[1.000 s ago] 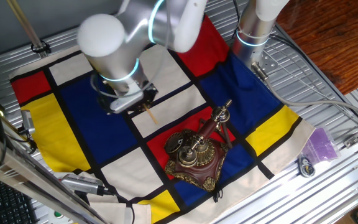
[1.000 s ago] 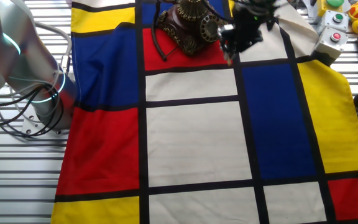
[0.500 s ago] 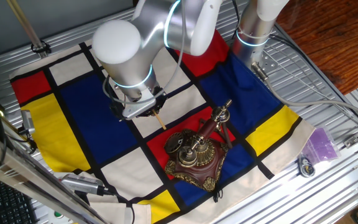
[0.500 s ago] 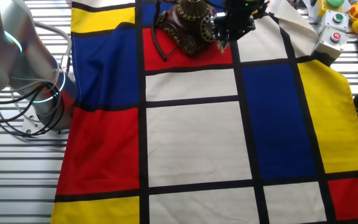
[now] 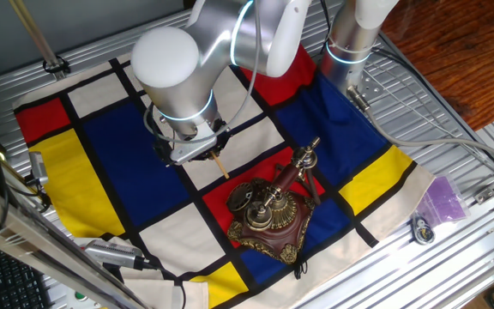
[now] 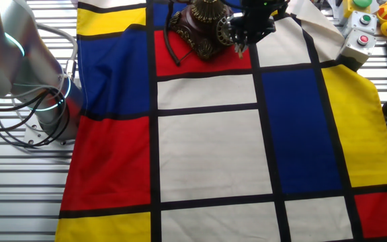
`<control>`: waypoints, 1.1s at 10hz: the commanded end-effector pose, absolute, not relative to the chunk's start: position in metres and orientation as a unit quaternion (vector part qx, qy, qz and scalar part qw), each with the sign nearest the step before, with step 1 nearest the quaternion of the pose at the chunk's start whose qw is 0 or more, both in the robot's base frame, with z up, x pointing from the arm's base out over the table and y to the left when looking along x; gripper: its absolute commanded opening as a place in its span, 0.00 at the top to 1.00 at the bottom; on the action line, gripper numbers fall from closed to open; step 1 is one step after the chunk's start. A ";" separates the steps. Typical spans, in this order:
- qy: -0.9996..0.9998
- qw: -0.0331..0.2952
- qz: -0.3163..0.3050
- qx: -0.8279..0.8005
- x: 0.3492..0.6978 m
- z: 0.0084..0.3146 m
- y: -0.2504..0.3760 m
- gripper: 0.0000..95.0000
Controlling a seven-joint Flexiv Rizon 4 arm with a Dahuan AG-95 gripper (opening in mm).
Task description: Dial a number on an old rotary phone
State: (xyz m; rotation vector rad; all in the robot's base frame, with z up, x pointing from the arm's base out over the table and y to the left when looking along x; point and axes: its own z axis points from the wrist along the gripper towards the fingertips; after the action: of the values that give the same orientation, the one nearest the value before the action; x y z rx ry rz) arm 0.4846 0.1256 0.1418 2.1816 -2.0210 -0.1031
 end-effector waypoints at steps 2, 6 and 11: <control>-0.690 0.092 -0.034 0.717 0.485 0.142 0.125 1.00; -0.714 0.105 -0.026 0.692 0.485 0.142 0.125 1.00; -0.673 0.109 -0.033 0.730 0.483 0.146 0.137 1.00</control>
State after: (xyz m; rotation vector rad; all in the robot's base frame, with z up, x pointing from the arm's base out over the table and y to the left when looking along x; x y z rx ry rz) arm 0.4823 0.1345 0.1457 2.0885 -2.0510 -0.0887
